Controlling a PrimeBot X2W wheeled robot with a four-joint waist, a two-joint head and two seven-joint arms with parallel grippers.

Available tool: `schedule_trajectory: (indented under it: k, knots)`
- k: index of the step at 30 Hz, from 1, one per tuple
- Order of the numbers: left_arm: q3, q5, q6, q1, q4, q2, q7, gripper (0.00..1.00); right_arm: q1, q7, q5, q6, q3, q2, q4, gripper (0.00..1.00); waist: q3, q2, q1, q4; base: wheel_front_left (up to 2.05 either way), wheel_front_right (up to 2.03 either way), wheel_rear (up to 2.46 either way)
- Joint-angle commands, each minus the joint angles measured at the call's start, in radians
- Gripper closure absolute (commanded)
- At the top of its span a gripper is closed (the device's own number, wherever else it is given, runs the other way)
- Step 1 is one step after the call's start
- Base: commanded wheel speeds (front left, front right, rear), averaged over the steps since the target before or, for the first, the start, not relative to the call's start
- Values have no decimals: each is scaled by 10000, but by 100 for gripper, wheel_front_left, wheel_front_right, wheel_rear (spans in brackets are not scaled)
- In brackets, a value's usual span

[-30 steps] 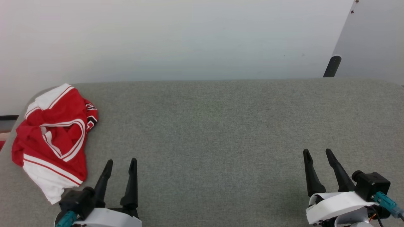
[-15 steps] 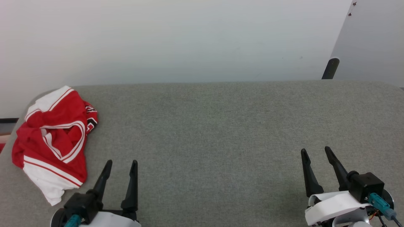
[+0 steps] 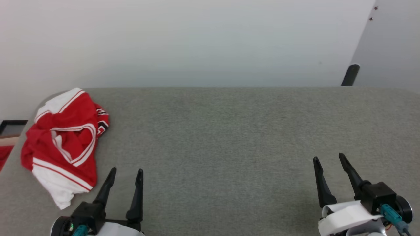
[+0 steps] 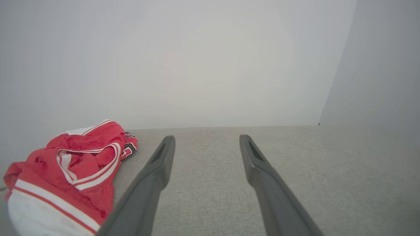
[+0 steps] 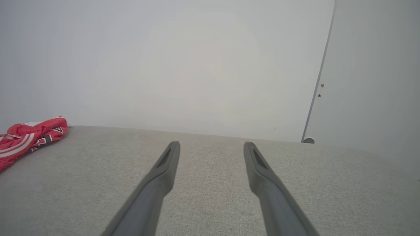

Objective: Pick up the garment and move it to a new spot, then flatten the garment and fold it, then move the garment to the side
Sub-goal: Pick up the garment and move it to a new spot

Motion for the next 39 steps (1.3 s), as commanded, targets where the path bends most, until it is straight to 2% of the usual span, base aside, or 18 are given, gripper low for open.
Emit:
schedule_trajectory:
  k: [1, 17, 24, 30, 33, 39]
  knots:
    - [95, 94, -14, -41, 100, 7, -1, 0, 180, -37, -2, 7, 7, -2, 17, 0, -88, -1, 0, 303, 0, 0, 0]
    - [1095, 233, 473, 223, 376, 339, 1, 0, 291, -34, 448, 7, 515, 3, 286, 0, -780, -1, 0, 3092, 0, 0, 0]
    - [1216, 144, 450, 397, 217, 564, 10, 0, 167, -32, 732, 6, 851, 1, 413, 0, -895, -1, 0, 3849, 0, 0, 0]
    - [1390, -330, 347, -99, 14, 772, 532, 0, 13, -32, 700, 6, 976, -8, 461, 0, -673, -1, 0, 3616, 0, 0, 0]
    - [1429, -564, 257, -335, -31, 1055, 898, 0, -68, -32, 639, 6, 962, -2, 452, 0, -530, -1, 0, 3419, 0, 0, 0]
    - [1633, -1567, 70, -1392, -327, 2040, 2498, 0, -254, 20, 387, 6, 1015, -5, 361, 0, 142, -1, 0, 2540, 0, 0, 0]
